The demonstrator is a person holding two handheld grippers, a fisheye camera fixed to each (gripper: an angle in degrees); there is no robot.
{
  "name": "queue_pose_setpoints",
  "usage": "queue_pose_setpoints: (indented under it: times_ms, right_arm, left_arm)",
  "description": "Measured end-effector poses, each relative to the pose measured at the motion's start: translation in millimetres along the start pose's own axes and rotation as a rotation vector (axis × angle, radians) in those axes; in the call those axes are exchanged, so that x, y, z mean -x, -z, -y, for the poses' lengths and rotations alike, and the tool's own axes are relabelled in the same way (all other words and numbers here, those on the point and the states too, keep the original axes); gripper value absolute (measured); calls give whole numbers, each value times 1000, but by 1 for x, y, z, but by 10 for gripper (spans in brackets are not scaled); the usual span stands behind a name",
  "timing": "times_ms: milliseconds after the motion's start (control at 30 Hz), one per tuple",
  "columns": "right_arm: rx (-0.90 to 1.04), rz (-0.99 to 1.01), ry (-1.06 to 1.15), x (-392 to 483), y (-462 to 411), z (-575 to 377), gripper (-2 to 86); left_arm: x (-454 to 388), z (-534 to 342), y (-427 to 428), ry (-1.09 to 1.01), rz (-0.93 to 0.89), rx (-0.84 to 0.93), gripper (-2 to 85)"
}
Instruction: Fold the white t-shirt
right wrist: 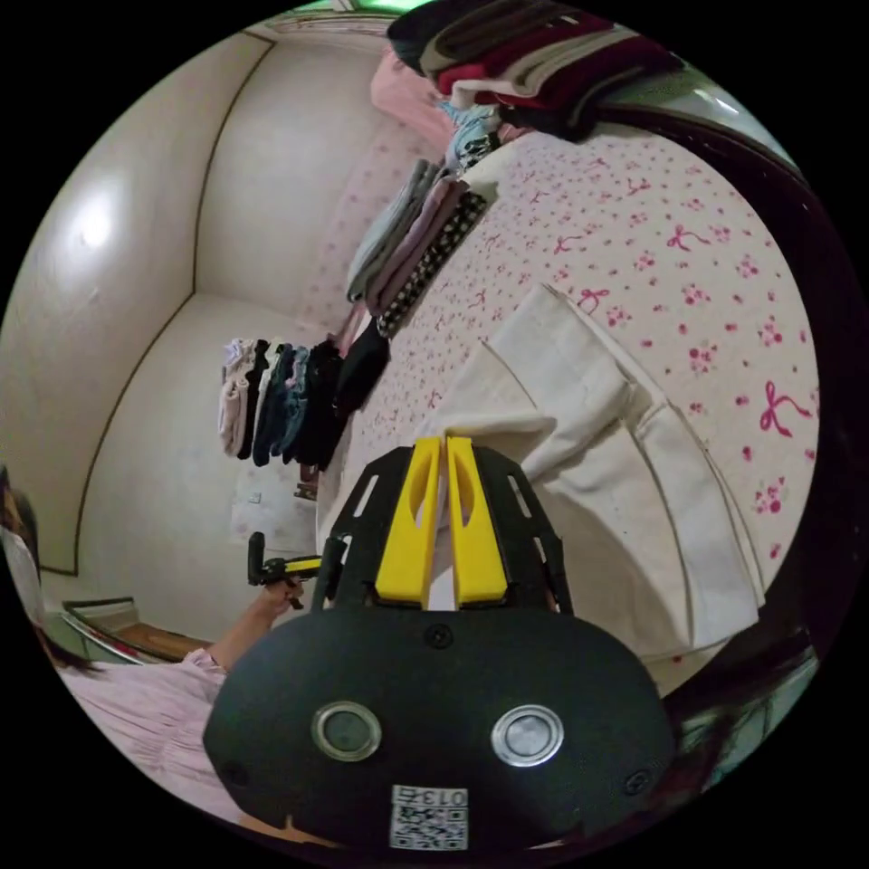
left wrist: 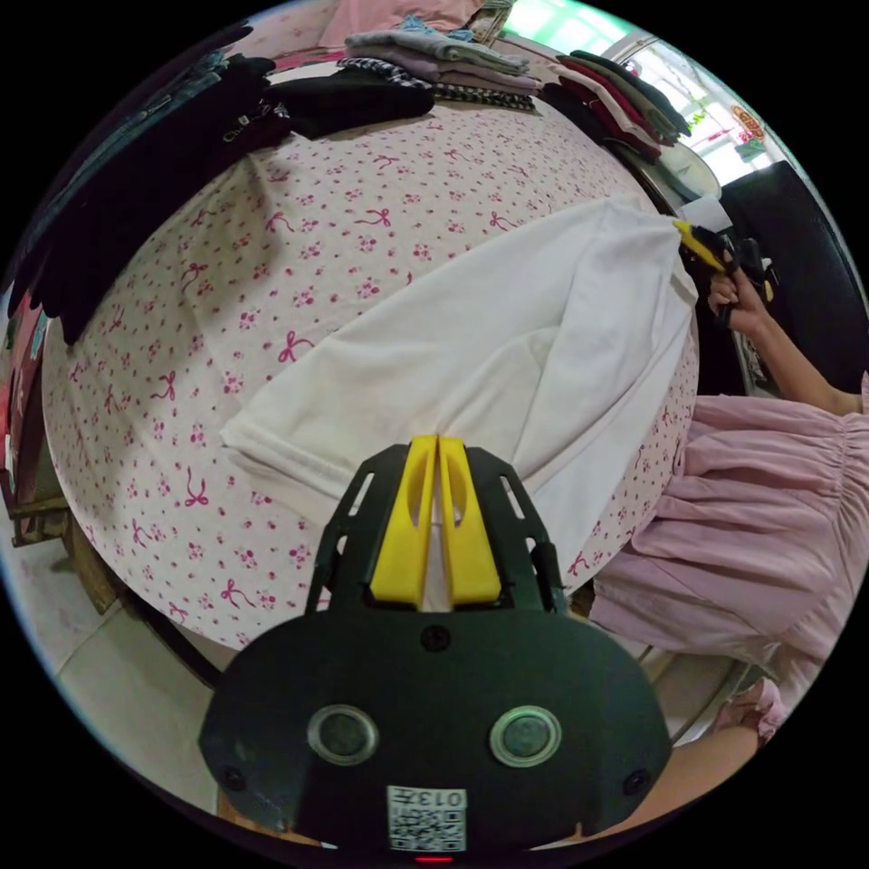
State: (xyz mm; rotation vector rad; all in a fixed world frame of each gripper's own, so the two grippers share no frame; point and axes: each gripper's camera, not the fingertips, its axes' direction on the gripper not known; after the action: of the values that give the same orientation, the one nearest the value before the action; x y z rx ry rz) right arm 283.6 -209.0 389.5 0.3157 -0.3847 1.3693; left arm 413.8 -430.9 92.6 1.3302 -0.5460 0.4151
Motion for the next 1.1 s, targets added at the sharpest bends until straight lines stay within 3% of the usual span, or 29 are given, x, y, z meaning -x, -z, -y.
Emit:
queue_pose_setpoints:
  times_ms: [167, 233, 300, 367, 467, 567, 700, 900, 1033, 1100]
  right_arm:
    - [-21, -37, 260, 34, 5, 3, 16]
    - [112, -173, 141, 3, -19, 7, 18]
    - [214, -187, 54, -19, -27, 6, 22]
    - [177, -161, 73, -19, -13, 0, 26]
    - [113, -238, 117, -7, 7, -2, 36]
    - [104, -363, 252, 22, -3, 4, 64]
    - [167, -638, 423, 50, -65, 7, 94]
    - [314, -749, 495, 54, -119, -11, 24]
    - [183, -767, 579, 74, -105, -33, 24]
    - [225, -768, 509, 59, -111, -36, 27]
  left_arm:
    - [-11, 3, -9, -15, 30, 10, -3]
    - [-12, 2, -11, 5, 17, 6, -3]
    - [-16, -1, -12, 25, 40, 18, -2]
    - [-20, -14, -5, 77, 165, 26, 0]
    - [-29, -35, 18, 155, 219, -105, 4]
    - [-71, -28, 25, 72, 228, -198, 19]
    - [-126, 4, -2, -37, 238, -174, 60]
    - [-148, 33, -55, -32, 238, -54, 63]
    - [-152, 36, -50, 7, 336, -107, 22]
    - [-153, 43, -64, -5, 367, -24, 12]
